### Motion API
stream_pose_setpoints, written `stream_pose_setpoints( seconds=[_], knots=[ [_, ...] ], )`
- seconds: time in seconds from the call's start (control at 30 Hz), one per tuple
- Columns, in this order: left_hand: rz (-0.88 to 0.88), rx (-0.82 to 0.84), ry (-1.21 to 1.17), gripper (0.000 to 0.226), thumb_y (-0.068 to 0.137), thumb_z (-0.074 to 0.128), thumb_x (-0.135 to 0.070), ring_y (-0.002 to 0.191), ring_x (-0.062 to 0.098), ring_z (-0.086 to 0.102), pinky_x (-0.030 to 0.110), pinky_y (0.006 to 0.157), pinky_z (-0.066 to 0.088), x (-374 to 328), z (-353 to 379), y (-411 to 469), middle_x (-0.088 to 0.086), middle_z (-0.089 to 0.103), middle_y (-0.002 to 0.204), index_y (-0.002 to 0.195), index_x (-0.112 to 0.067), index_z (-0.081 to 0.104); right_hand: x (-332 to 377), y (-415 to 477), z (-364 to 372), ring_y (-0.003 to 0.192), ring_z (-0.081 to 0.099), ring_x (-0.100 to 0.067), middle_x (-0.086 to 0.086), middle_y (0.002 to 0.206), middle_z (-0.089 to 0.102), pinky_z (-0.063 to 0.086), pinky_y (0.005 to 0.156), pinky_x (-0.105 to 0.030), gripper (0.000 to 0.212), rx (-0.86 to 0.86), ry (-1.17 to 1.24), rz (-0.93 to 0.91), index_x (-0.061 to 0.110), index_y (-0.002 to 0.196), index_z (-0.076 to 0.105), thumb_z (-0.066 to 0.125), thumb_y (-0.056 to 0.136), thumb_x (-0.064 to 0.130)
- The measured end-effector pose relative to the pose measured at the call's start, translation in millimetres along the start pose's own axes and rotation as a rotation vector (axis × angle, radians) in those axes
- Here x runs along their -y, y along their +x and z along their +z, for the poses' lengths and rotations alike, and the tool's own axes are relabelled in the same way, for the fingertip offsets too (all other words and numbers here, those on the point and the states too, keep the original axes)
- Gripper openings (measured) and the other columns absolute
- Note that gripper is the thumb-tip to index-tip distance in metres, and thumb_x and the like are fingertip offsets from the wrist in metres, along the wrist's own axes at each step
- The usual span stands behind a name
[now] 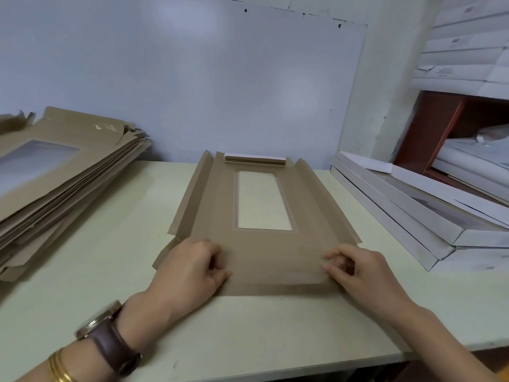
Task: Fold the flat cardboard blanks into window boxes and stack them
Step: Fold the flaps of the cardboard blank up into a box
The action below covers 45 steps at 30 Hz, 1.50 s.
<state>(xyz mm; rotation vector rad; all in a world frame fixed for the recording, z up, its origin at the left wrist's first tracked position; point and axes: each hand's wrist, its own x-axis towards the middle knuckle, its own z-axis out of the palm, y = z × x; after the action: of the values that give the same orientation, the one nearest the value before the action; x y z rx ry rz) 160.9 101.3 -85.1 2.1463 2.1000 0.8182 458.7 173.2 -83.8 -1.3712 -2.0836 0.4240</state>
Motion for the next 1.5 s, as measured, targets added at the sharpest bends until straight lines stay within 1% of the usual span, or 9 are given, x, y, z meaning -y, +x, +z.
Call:
stream_pose_setpoints(
  seconds=[0.17, 0.33, 0.47, 0.67, 0.77, 1.0, 1.17, 1.37, 1.5],
  knots=[
    [-0.062, -0.165, 0.122, 0.046, 0.067, 0.080, -0.050, 0.090, 0.018, 0.038, 0.026, 0.073, 0.032, 6.2, -4.7, -0.6, -0.007, 0.046, 0.089, 0.087, -0.023, 0.049, 5.0, 1.6, -0.1, 0.079, 0.052, -0.012, 0.013, 0.074, 0.054, 0.042, 0.069, -0.030, 0.029, -0.074, -0.255, 0.076, 0.025, 0.089, 0.057, 0.080, 0.074, 0.034],
    [-0.339, -0.133, 0.169, 0.114, 0.050, 0.080, -0.068, 0.110, 0.030, 0.035, 0.036, 0.093, 0.036, 14.8, -5.2, 3.1, 0.010, 0.038, 0.116, 0.132, -0.007, 0.032, 4.4, 5.9, -8.5, 0.112, 0.040, -0.026, -0.006, 0.121, 0.049, 0.040, 0.089, -0.036, 0.109, -0.122, -0.641, 0.298, 0.011, 0.131, 0.038, 0.065, 0.054, 0.083],
    [-0.422, -0.053, 0.035, 0.092, 0.046, 0.081, -0.069, 0.106, 0.026, 0.042, 0.033, 0.086, 0.042, 20.1, -7.4, 8.1, 0.002, 0.039, 0.101, 0.105, -0.011, 0.042, 0.7, 11.6, -14.3, 0.114, 0.041, -0.025, -0.002, 0.118, 0.052, 0.040, 0.088, -0.038, 0.099, -0.001, -0.607, 0.387, 0.017, 0.116, 0.047, 0.057, 0.050, 0.091],
    [-0.382, -0.069, -0.136, 0.105, 0.045, 0.091, -0.053, 0.098, 0.020, 0.053, 0.034, 0.074, 0.044, 23.1, -5.5, 11.2, -0.005, 0.055, 0.106, 0.127, -0.019, 0.034, -4.9, 22.5, -12.7, 0.116, 0.037, -0.019, 0.010, 0.114, 0.053, 0.041, 0.090, -0.038, 0.091, 0.008, -0.435, 0.278, 0.024, 0.123, 0.049, 0.075, 0.052, 0.075],
    [-0.294, -0.084, -0.118, 0.115, 0.049, 0.091, -0.048, 0.114, 0.020, 0.050, 0.035, 0.082, 0.044, 20.8, -4.4, 11.4, -0.007, 0.053, 0.127, 0.138, -0.025, 0.022, -4.6, 24.8, -11.9, 0.113, 0.034, -0.016, 0.013, 0.111, 0.052, 0.039, 0.092, -0.037, 0.085, -0.001, -0.360, 0.193, 0.027, 0.123, 0.050, 0.081, 0.054, 0.064],
    [-0.250, 0.015, -0.035, 0.073, 0.058, 0.085, -0.049, 0.097, 0.016, 0.047, 0.030, 0.074, 0.042, 19.1, -9.8, 17.3, -0.009, 0.058, 0.107, 0.118, -0.034, 0.046, -9.7, 34.0, -13.0, 0.104, 0.026, -0.011, 0.011, 0.109, 0.041, 0.031, 0.083, -0.027, 0.070, 0.152, -0.316, 0.080, 0.037, 0.128, 0.052, 0.082, 0.066, 0.051],
    [-0.241, 0.120, 0.000, 0.070, 0.065, 0.080, -0.053, 0.122, 0.018, 0.044, 0.028, 0.098, 0.040, 21.2, -11.5, 20.5, -0.005, 0.046, 0.131, 0.128, -0.034, 0.055, -15.5, 38.1, -12.1, 0.107, 0.026, -0.010, 0.008, 0.116, 0.036, 0.030, 0.086, -0.024, 0.063, 0.256, -0.346, 0.063, 0.042, 0.131, 0.051, 0.075, 0.074, 0.053],
    [-0.290, 0.277, 0.075, 0.068, 0.072, 0.072, -0.057, 0.119, 0.022, 0.039, 0.028, 0.095, 0.039, 17.1, -15.7, 26.5, 0.000, 0.044, 0.116, 0.133, -0.036, 0.052, -18.3, 42.5, -13.7, 0.110, 0.040, -0.018, 0.002, 0.103, 0.047, 0.037, 0.081, -0.027, 0.056, 0.338, -0.391, 0.037, 0.037, 0.131, 0.055, 0.068, 0.079, 0.054],
    [-0.321, 0.300, 0.016, 0.070, 0.069, 0.076, -0.048, 0.115, 0.019, 0.042, 0.026, 0.092, 0.042, 17.2, -14.5, 33.2, 0.000, 0.038, 0.115, 0.133, -0.030, 0.054, -18.3, 42.9, -12.5, 0.095, 0.045, -0.016, 0.008, 0.087, 0.045, 0.033, 0.064, -0.013, 0.042, 0.319, -0.335, 0.003, 0.032, 0.116, 0.064, 0.072, 0.078, 0.048]
  ],
)
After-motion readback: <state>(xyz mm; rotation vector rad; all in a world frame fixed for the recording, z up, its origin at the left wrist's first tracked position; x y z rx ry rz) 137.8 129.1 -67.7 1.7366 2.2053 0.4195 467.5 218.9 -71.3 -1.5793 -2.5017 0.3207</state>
